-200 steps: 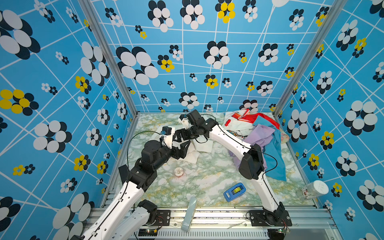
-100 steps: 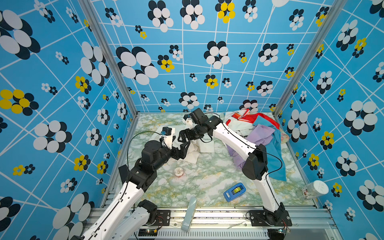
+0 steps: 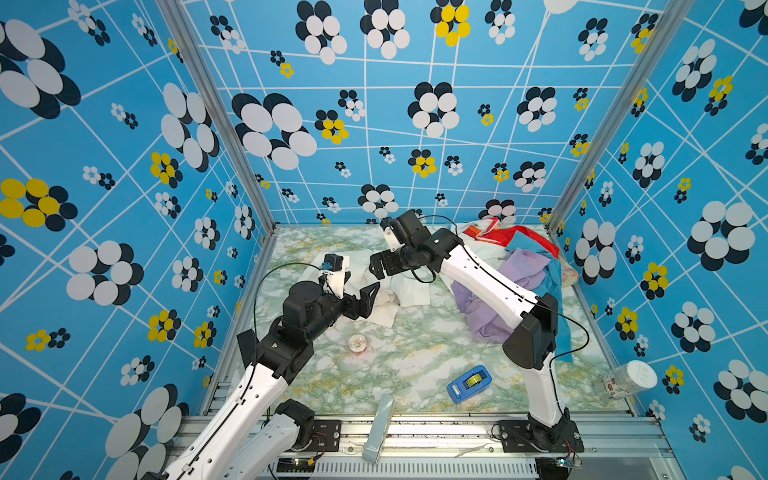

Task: Pick out a specific cloth from the pile

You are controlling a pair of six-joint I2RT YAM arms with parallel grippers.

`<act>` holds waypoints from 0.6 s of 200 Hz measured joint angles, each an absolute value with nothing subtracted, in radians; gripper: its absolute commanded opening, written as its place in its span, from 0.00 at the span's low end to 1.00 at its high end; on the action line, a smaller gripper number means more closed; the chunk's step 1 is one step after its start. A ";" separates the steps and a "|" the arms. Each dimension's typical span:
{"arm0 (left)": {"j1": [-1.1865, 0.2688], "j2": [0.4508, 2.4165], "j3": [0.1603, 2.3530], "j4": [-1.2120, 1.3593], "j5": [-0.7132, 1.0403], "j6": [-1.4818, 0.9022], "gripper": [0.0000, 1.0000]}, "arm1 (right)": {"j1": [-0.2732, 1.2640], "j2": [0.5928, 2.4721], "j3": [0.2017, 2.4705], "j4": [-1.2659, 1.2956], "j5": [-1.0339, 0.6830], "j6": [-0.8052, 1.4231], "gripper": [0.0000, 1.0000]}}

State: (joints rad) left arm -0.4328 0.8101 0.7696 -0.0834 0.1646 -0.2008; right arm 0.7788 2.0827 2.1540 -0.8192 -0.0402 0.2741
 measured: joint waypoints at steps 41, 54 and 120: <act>-0.429 0.815 0.770 -0.083 0.152 -0.192 0.95 | 0.760 1.975 2.003 -0.775 0.003 0.262 0.99; -0.422 0.826 0.770 -0.086 0.138 -0.182 0.98 | 0.732 1.913 1.908 -0.752 0.019 0.259 0.99; -0.278 0.987 0.768 -0.101 -0.006 -0.142 0.99 | 0.499 1.527 1.420 -0.593 0.210 0.212 0.99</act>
State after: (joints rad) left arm -0.2783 0.9867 0.7685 -0.1005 -0.0059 -0.1421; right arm 0.4988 1.5269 1.4204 -0.5930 0.2104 0.2119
